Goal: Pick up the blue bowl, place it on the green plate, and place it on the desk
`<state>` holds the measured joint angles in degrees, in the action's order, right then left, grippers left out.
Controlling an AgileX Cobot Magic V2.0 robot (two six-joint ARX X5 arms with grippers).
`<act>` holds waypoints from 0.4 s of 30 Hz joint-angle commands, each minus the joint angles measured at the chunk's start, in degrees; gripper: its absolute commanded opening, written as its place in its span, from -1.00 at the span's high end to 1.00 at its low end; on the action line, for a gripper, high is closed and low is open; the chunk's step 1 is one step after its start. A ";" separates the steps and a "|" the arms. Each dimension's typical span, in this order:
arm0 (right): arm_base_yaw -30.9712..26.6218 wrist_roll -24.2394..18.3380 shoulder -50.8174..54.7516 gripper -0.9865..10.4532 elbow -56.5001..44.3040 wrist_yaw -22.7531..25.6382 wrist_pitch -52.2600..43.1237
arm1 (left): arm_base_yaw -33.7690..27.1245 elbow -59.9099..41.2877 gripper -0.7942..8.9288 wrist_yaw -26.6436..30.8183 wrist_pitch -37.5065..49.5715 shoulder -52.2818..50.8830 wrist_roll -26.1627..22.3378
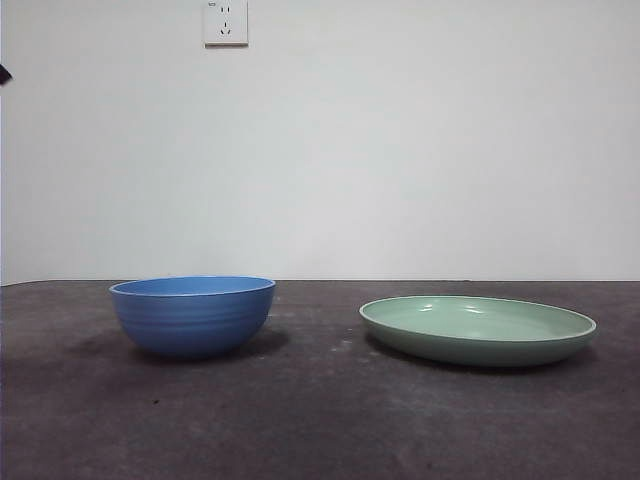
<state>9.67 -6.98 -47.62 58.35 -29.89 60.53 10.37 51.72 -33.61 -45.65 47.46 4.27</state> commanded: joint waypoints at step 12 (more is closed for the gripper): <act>0.11 0.98 -0.24 0.15 1.20 -0.09 -0.96 | 3.91 15.82 -0.10 13.73 1.75 21.92 1.55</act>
<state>9.67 -6.59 -47.59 58.35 -29.89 60.03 13.87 65.69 -20.95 -44.34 67.53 5.54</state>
